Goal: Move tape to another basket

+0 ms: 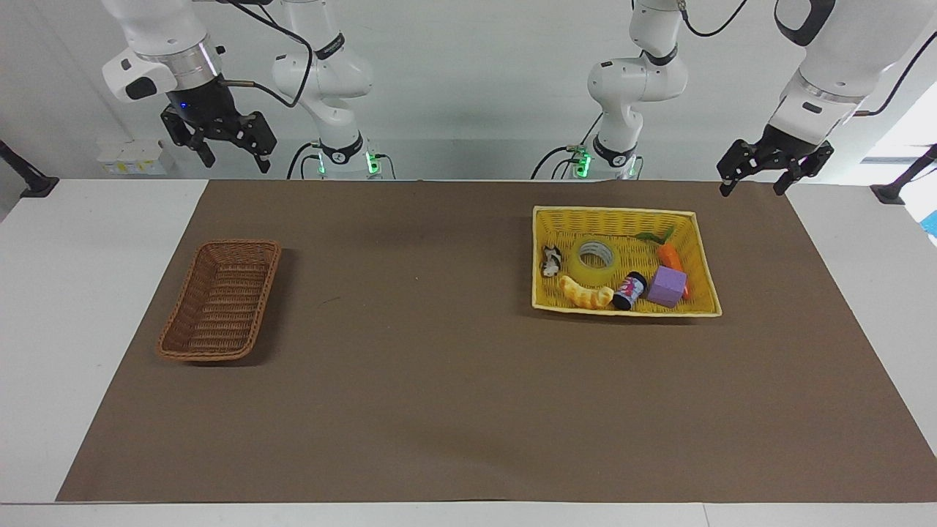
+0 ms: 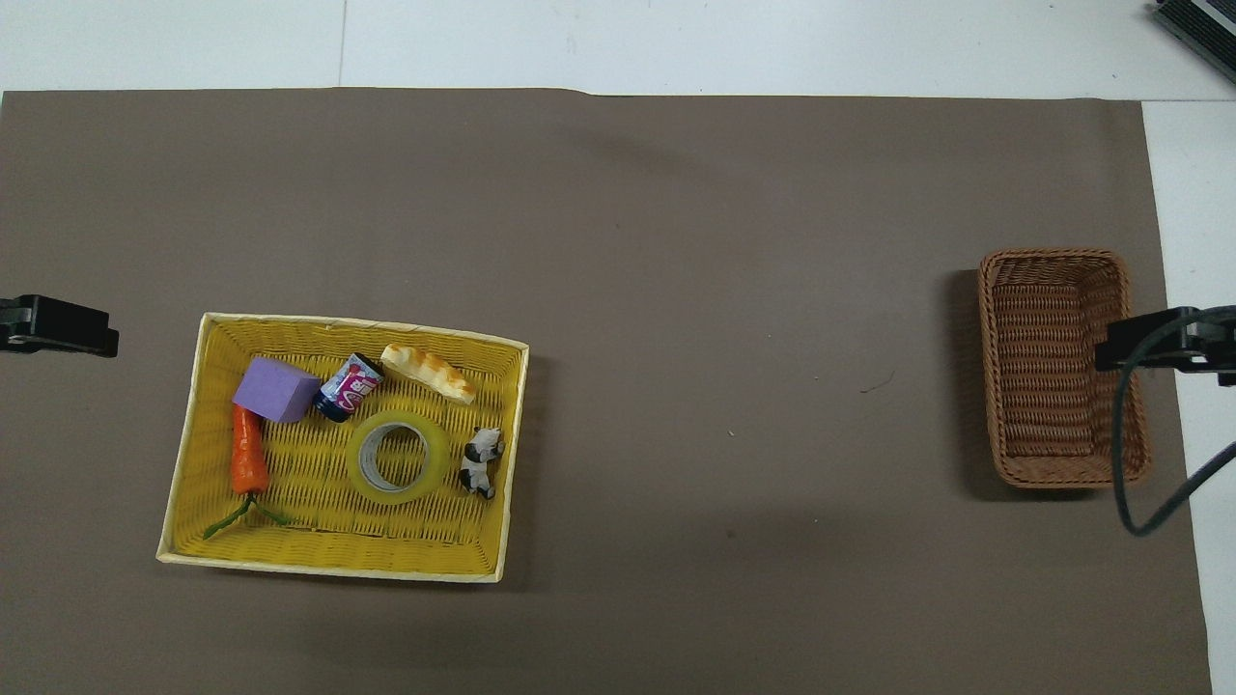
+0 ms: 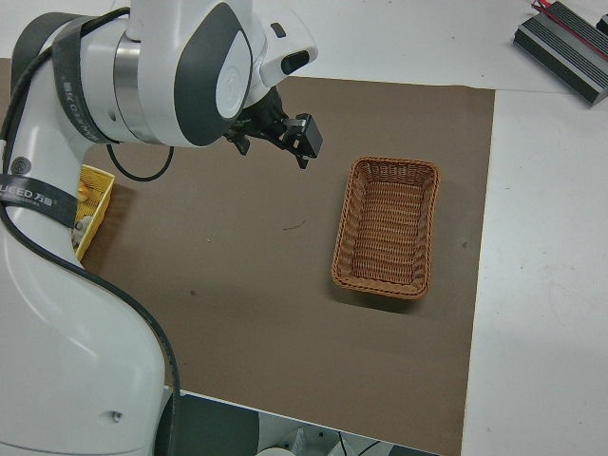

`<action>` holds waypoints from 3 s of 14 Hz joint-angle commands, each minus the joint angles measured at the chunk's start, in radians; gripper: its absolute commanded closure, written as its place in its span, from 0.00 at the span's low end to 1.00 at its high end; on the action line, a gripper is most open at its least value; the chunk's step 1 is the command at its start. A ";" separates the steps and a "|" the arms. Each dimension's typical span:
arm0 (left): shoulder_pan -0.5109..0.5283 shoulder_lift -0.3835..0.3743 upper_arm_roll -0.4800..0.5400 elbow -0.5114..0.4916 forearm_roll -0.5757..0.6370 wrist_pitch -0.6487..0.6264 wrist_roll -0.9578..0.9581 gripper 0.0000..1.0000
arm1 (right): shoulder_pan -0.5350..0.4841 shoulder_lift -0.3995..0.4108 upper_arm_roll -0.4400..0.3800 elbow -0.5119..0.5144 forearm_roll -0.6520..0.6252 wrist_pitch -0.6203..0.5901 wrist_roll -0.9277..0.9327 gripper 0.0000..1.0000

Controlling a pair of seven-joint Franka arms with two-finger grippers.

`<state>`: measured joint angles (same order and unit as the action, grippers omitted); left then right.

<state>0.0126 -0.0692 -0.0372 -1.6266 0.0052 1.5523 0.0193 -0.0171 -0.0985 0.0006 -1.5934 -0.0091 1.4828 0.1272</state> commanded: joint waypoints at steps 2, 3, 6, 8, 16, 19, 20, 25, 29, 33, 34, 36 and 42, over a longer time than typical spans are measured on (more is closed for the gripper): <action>0.004 -0.024 -0.007 -0.025 0.010 -0.001 0.008 0.00 | -0.009 -0.010 0.001 -0.007 0.015 0.013 -0.020 0.00; 0.009 -0.026 -0.007 -0.032 0.010 0.000 0.008 0.00 | -0.009 -0.010 0.001 -0.007 0.015 0.013 -0.020 0.00; 0.007 -0.024 -0.007 -0.070 0.007 0.009 0.008 0.00 | -0.009 -0.010 0.001 -0.007 0.015 0.013 -0.020 0.00; 0.006 -0.030 -0.009 -0.097 -0.002 0.003 0.008 0.00 | -0.009 -0.010 0.001 -0.007 0.015 0.013 -0.020 0.00; -0.006 -0.098 -0.009 -0.283 -0.063 0.132 -0.009 0.00 | -0.009 -0.010 0.001 -0.007 0.015 0.013 -0.020 0.00; -0.010 -0.121 -0.013 -0.360 -0.105 0.212 -0.012 0.00 | -0.009 -0.010 0.001 -0.007 0.015 0.013 -0.020 0.00; -0.025 -0.116 -0.013 -0.381 -0.106 0.232 -0.013 0.00 | -0.009 -0.010 0.001 -0.007 0.015 0.013 -0.020 0.00; -0.089 -0.093 -0.013 -0.527 -0.105 0.379 -0.140 0.00 | -0.009 -0.010 0.001 -0.007 0.015 0.013 -0.020 0.00; -0.133 -0.022 -0.013 -0.593 -0.105 0.454 -0.277 0.00 | -0.009 -0.010 0.001 -0.007 0.015 0.013 -0.020 0.00; -0.190 0.009 -0.013 -0.726 -0.105 0.597 -0.344 0.00 | -0.009 -0.010 0.001 -0.007 0.015 0.013 -0.020 0.00; -0.194 0.011 -0.013 -0.748 -0.105 0.621 -0.344 0.00 | -0.009 -0.010 0.001 -0.007 0.015 0.013 -0.020 0.00; -0.212 0.017 -0.015 -0.779 -0.105 0.660 -0.346 0.25 | -0.009 -0.010 0.001 -0.007 0.015 0.013 -0.020 0.00; -0.223 0.029 -0.013 -0.777 -0.105 0.652 -0.349 1.00 | -0.009 -0.010 0.001 -0.007 0.015 0.013 -0.020 0.00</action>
<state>-0.1925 -0.0278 -0.0652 -2.3886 -0.0965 2.1999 -0.3167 -0.0171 -0.0985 0.0006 -1.5934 -0.0091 1.4828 0.1272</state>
